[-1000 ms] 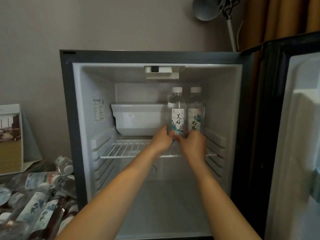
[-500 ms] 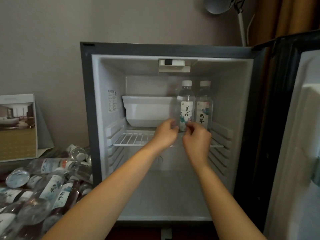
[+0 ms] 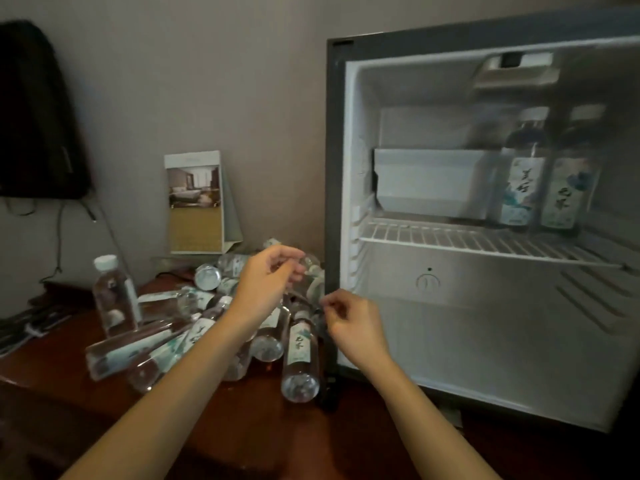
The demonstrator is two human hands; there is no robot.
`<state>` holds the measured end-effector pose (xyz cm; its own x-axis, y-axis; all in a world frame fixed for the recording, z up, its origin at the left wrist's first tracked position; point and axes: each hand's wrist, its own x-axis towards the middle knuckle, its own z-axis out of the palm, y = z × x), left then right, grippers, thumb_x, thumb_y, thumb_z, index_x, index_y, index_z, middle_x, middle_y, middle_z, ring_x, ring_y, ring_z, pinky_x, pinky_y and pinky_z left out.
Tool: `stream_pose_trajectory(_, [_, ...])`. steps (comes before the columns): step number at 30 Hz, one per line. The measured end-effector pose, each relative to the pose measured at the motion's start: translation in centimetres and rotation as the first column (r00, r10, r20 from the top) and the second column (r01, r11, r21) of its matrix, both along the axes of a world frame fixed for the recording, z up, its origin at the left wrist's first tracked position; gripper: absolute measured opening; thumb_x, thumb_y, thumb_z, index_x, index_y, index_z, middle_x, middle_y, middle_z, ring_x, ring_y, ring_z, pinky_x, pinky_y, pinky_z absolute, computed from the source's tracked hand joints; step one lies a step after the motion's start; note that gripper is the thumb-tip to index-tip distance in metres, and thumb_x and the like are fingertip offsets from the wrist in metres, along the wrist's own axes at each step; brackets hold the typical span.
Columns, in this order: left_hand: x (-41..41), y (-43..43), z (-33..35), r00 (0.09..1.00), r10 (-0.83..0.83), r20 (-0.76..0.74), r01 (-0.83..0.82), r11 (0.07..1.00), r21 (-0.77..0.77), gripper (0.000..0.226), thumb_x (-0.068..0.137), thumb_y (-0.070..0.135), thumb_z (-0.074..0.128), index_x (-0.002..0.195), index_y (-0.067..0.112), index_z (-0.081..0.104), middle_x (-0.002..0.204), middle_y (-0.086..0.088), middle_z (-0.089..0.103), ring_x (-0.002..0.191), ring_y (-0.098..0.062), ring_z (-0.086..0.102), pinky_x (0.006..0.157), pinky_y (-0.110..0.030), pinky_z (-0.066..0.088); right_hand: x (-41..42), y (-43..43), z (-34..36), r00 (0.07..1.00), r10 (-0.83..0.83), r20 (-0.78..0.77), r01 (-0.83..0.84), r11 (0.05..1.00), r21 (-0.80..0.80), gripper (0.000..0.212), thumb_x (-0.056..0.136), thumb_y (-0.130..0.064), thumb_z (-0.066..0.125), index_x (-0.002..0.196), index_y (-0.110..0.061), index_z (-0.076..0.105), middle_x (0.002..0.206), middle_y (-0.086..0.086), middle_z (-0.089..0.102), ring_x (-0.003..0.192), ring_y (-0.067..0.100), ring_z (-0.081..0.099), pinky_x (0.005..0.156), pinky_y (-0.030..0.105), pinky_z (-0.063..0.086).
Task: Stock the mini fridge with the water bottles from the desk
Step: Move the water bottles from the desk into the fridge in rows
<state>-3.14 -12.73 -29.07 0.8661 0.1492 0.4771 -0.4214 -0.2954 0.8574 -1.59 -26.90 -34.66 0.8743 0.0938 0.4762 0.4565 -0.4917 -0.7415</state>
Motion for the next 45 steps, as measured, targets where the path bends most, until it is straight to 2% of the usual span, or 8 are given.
stream_pose_trajectory(7, [0.2, 5.9, -6.3, 0.949, 0.143, -0.281, -0.128, 0.989, 0.071, 0.025, 0.090, 0.000, 0.050, 0.080, 0.021, 0.061, 0.076, -0.002, 0.063, 0.069, -0.015, 0.061, 0.071, -0.031, 0.050, -0.7, 4.2, -4.3, 0.974, -0.192, -0.121, 0.101, 0.843, -0.528, 0.029, 0.094, -0.026, 0.045, 0.115, -0.011, 0.059, 0.113, 0.010, 0.063, 0.102, 0.030, 0.060, 0.079, 0.034, 0.048])
stream_pose_trajectory(10, [0.1, 5.0, -8.5, 0.915, 0.050, -0.401, -0.003, 0.993, 0.117, 0.023, 0.092, 0.001, 0.046, 0.080, 0.016, 0.058, 0.073, -0.002, 0.061, 0.056, -0.007, 0.059, 0.058, -0.017, 0.050, -1.2, 4.9, -5.1, 0.959, -0.262, -0.112, 0.156, 0.812, -0.563, 0.039, 0.095, -0.039, 0.042, 0.120, -0.011, 0.051, 0.115, 0.011, 0.060, 0.104, 0.030, 0.060, 0.079, 0.035, 0.048])
stream_pose_trajectory(15, [1.3, 3.1, -11.7, 0.874, 0.154, -0.462, 0.045, 0.919, 0.392, 0.010, 0.091, 0.022, 0.053, 0.088, 0.019, 0.063, 0.084, -0.004, 0.065, 0.081, -0.024, 0.066, 0.078, -0.036, 0.055, -0.6, 4.6, -5.6, 0.881, -0.276, -0.385, 0.098, 0.902, -0.421, 0.050, 0.091, -0.052, 0.045, 0.116, -0.010, 0.055, 0.110, 0.010, 0.064, 0.100, 0.029, 0.061, 0.072, 0.032, 0.045])
stream_pose_trajectory(18, [1.4, 2.4, -11.8, 0.860, 0.154, -0.486, -0.009, 0.958, 0.288, 0.014, 0.093, 0.022, 0.049, 0.081, 0.021, 0.057, 0.075, -0.002, 0.059, 0.074, -0.024, 0.063, 0.079, -0.043, 0.056, -0.5, 5.0, -6.1, 0.851, -0.232, -0.470, 0.072, 0.940, -0.334, 0.053, 0.090, -0.053, 0.047, 0.116, -0.008, 0.055, 0.112, 0.011, 0.065, 0.103, 0.030, 0.061, 0.080, 0.034, 0.049])
stream_pose_trajectory(26, [0.6, 1.5, -11.2, 0.759, -0.197, -0.620, 0.116, 0.979, -0.168, 0.043, 0.100, 0.010, 0.036, 0.139, 0.028, 0.036, 0.135, -0.010, 0.049, 0.114, -0.025, 0.056, 0.087, -0.041, 0.053, -1.8, 5.3, -6.1, 0.838, -0.194, -0.510, 0.161, 0.981, -0.109, 0.041, 0.084, -0.049, 0.059, 0.112, -0.020, 0.063, 0.100, 0.000, 0.070, 0.091, 0.018, 0.066, 0.080, 0.038, 0.056])
stream_pose_trajectory(31, [-0.2, 2.4, -11.4, 0.717, -0.351, -0.602, 0.176, 0.927, -0.331, 0.049, 0.096, 0.009, 0.046, 0.140, 0.029, 0.034, 0.126, -0.012, 0.055, 0.096, -0.029, 0.064, 0.072, -0.035, 0.058, -2.8, 4.8, -5.6, 0.851, -0.209, -0.481, 0.191, 0.978, -0.087, 0.052, 0.083, -0.044, 0.064, 0.127, -0.017, 0.054, 0.115, 0.002, 0.065, 0.103, 0.019, 0.062, 0.084, 0.034, 0.054])
stream_pose_trajectory(41, [-1.2, 2.9, -11.8, 0.741, -0.359, -0.567, 0.159, 0.915, -0.371, 0.076, 0.080, 0.000, 0.068, 0.142, 0.023, 0.030, 0.120, -0.020, 0.060, 0.090, -0.023, 0.069, 0.068, -0.031, 0.059, -4.2, 2.9, -5.0, 0.770, 0.062, -0.635, 0.159, 0.945, 0.285, 0.063, 0.075, -0.026, 0.076, 0.129, -0.016, 0.045, 0.124, 0.007, 0.056, 0.076, 0.006, 0.051, 0.056, 0.020, 0.046])
stream_pose_trajectory(45, [-1.6, 3.4, -11.6, 0.727, -0.328, -0.603, 0.168, 0.937, -0.307, 0.089, 0.071, 0.001, 0.077, 0.144, 0.017, 0.028, 0.126, -0.022, 0.056, 0.097, -0.025, 0.067, 0.082, -0.034, 0.056, -4.7, 2.0, -4.9, 0.726, 0.164, -0.667, 0.114, 0.929, 0.353, 0.074, 0.072, -0.014, 0.078, 0.135, -0.013, 0.040, 0.116, 0.006, 0.056, 0.083, 0.012, 0.057, 0.071, 0.027, 0.053])
